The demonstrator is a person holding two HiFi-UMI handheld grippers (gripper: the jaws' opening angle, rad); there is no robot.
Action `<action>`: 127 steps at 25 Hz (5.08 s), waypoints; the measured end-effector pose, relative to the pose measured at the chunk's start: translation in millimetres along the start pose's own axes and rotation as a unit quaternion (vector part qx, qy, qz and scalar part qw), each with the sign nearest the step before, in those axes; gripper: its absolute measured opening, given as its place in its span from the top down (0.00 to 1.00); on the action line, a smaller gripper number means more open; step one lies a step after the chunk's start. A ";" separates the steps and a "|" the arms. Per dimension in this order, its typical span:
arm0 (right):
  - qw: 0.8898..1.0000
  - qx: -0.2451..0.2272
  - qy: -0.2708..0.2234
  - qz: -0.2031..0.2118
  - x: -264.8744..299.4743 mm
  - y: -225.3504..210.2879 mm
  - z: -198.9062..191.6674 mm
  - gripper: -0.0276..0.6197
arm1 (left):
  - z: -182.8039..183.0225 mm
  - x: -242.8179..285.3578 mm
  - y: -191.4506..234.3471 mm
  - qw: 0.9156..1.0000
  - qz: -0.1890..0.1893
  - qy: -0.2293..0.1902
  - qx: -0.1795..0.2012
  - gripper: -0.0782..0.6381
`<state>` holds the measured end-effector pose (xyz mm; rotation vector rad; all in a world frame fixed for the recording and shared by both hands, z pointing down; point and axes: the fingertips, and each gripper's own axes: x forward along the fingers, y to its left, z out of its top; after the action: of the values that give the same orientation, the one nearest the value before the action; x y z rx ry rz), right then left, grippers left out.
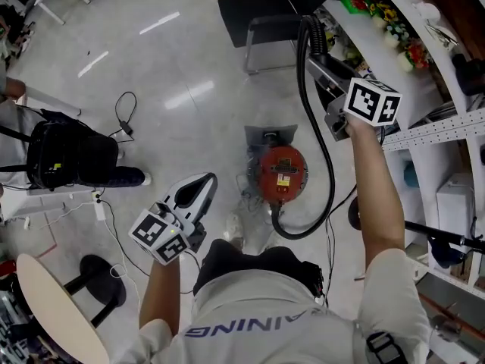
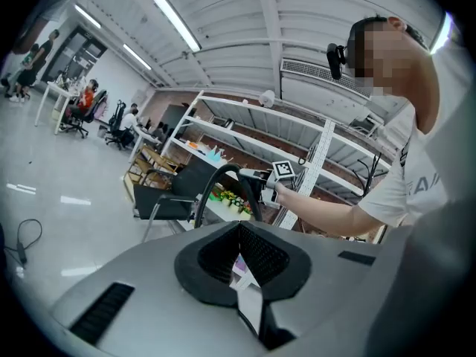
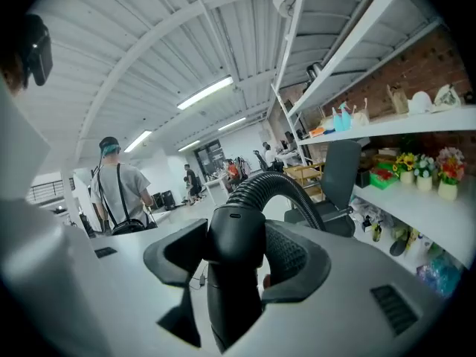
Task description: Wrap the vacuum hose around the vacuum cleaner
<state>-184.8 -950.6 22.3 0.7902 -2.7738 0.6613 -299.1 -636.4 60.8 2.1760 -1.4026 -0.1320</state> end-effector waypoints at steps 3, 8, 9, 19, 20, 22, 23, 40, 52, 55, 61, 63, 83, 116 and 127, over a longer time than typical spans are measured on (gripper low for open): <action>1.000 -0.023 -0.010 0.009 23.4 5.7 28.1 0.59 | 4.6 -2.8 10.1 1.000 0.006 -0.003 0.003 0.87; 0.998 -0.055 -0.010 0.034 57.7 29.7 48.0 0.59 | 9.4 -13.0 25.6 1.000 0.027 -0.012 -0.004 0.87; 0.997 -0.061 -0.008 0.041 64.7 36.8 48.6 0.59 | 9.9 -15.2 27.8 1.000 0.028 -0.013 -0.004 0.87; 0.989 -0.069 0.044 0.126 127.7 126.2 8.6 0.59 | 17.6 -44.7 46.6 0.998 0.049 -0.031 -0.009 0.87; 0.987 -0.066 0.051 0.137 128.3 136.8 -2.7 0.59 | 17.4 -48.2 48.1 0.998 0.051 -0.033 -0.011 0.87; 0.984 -0.057 0.064 0.155 125.5 154.4 -26.7 0.59 | 16.0 -54.7 50.1 0.998 0.054 -0.035 -0.015 0.87; 0.983 -0.052 0.070 0.161 122.7 161.6 -38.7 0.59 | 15.2 -57.6 50.9 0.998 0.054 -0.036 -0.015 0.87; 0.964 -0.065 0.138 0.219 22.1 274.7 -196.7 0.59 | 3.3 -97.9 52.7 0.997 0.056 -0.050 -0.008 0.87; 0.951 -0.067 0.169 0.248 -83.2 343.5 -275.4 0.59 | -18.4 -121.6 34.5 0.998 0.039 -0.053 -0.004 0.87; 0.949 -0.061 0.180 0.251 -114.6 350.4 -298.3 0.59 | -19.4 -131.8 22.5 0.997 0.047 -0.060 -0.001 0.87; 0.944 -0.068 0.205 0.250 -187.0 362.8 -351.6 0.59 | -39.3 -150.7 -27.5 0.997 0.055 -0.056 0.012 0.87; 0.942 -0.077 0.213 0.249 -216.4 367.4 -370.8 0.59 | -50.1 -155.4 -52.5 0.997 0.052 -0.058 0.015 0.87; 0.897 -0.052 0.227 0.376 -432.1 506.9 -475.7 0.59 | -133.6 -273.9 -213.7 0.996 0.048 -0.061 0.032 0.87; 0.910 -0.084 0.346 0.212 -521.4 488.4 -658.3 0.59 | -278.5 -330.3 -255.6 0.999 -0.024 0.037 0.019 0.87; 0.880 -0.180 0.400 0.185 -532.9 332.0 -746.2 0.59 | -374.1 -245.7 -250.3 0.998 -0.016 0.065 0.017 0.87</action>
<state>124.3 -109.2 406.6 -0.1079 -2.1514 0.3713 -71.0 -200.5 205.6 2.1939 -1.3061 0.0221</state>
